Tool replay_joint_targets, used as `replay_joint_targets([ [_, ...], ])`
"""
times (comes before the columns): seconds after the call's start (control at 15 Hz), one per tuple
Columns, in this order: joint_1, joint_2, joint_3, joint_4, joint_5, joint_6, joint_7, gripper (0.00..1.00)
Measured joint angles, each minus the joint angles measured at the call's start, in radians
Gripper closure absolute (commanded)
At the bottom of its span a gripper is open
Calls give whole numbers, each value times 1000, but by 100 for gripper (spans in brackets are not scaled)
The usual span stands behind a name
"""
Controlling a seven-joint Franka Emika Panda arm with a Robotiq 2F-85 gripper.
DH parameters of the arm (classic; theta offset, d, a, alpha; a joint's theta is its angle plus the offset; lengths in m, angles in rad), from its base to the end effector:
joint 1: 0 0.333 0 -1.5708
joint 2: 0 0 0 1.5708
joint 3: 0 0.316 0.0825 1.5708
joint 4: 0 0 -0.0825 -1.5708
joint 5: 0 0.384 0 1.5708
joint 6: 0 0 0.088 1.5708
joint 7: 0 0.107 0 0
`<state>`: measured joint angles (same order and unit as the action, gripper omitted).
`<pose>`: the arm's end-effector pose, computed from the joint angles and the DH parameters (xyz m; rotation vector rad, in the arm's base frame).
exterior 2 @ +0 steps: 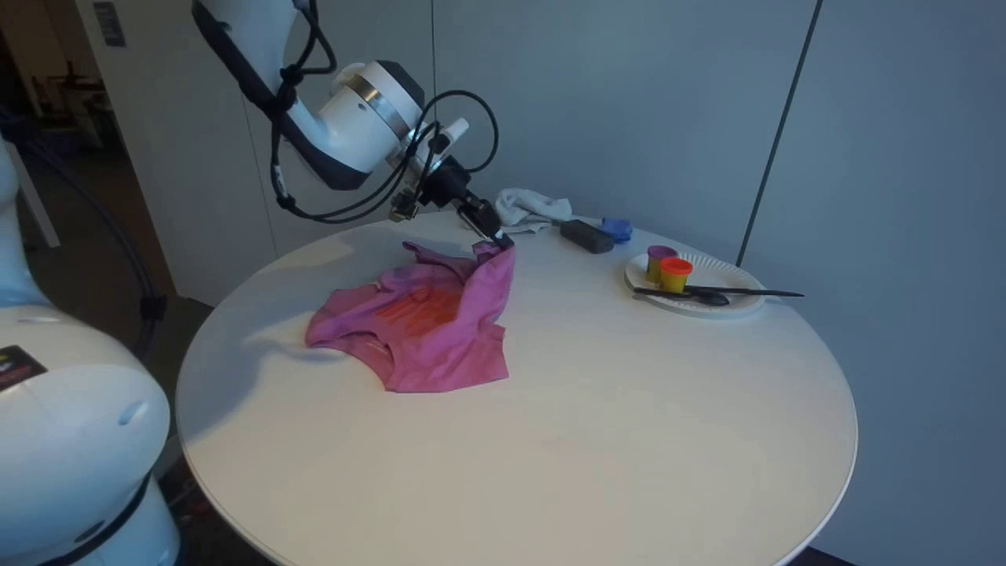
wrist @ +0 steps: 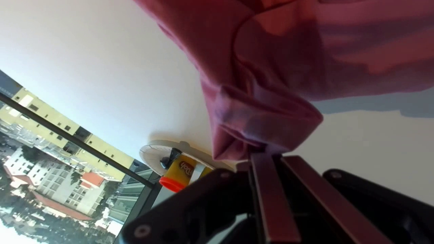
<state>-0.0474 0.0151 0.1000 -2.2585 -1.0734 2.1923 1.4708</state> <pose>0.5256 -0.0038 0.3629 2.2568 -0.8450 0.6659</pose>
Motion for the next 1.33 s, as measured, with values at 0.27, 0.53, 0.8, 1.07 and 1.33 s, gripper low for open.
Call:
replay_joint_targets([
  [0.27, 29, 67, -9, 58, -85, -137, 121, 92],
  [0.53, 39, 60, -27, 117, -134, -221, 180, 81],
  [0.8, 37, 59, -60, 161, -135, -232, 180, 45],
  [1.07, 39, 44, -64, 135, -35, -106, 146, 14],
  [1.33, 70, -108, -48, 1, 178, 14, 12, 0],
])
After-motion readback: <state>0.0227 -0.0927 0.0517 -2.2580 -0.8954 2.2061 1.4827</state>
